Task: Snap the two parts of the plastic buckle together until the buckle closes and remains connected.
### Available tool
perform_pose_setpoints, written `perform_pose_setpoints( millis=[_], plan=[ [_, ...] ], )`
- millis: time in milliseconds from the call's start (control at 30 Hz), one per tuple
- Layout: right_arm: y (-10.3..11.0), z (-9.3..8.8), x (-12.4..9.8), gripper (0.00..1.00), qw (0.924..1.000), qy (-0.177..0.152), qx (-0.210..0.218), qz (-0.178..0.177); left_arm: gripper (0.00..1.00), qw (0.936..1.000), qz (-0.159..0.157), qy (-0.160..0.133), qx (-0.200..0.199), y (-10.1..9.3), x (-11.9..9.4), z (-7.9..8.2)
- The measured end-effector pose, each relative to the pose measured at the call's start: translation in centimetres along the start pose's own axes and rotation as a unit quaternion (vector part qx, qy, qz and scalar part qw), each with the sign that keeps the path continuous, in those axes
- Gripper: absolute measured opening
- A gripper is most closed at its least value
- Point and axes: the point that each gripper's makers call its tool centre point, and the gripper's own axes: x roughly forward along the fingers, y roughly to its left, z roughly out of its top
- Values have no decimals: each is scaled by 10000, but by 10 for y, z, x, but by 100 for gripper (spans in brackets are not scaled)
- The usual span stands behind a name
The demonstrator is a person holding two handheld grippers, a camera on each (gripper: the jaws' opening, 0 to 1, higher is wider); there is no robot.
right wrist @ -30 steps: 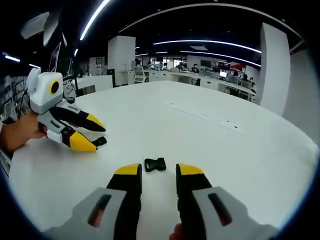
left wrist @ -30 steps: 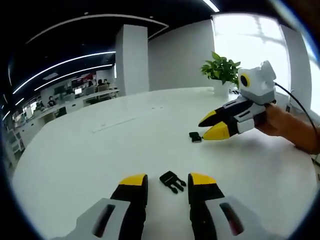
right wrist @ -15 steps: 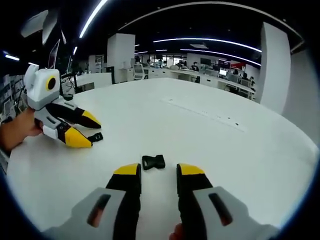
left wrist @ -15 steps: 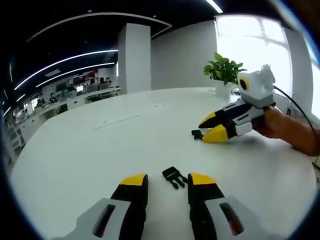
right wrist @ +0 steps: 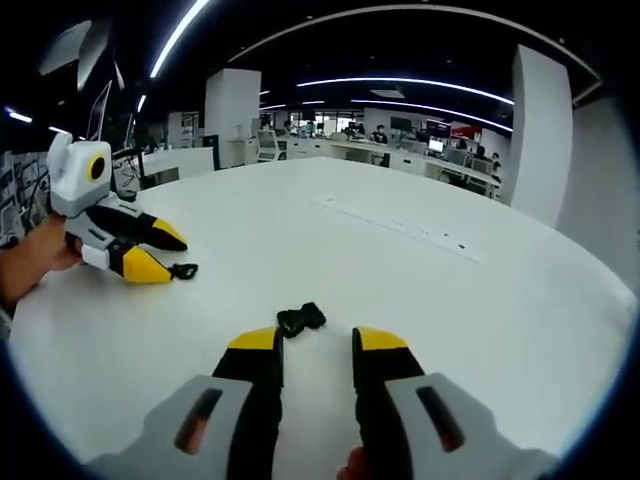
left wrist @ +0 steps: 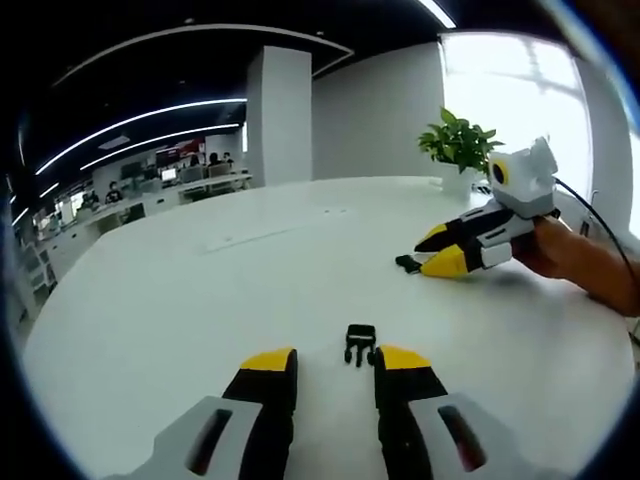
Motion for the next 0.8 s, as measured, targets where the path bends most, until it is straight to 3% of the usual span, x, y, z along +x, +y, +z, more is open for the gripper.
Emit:
perform_pose_setpoints(
  millis=[800],
  plan=[
    [-13,-2,-8,27,9996,-15,234,-140,28,9993,351,-32,-94,23,4,3]
  ],
)
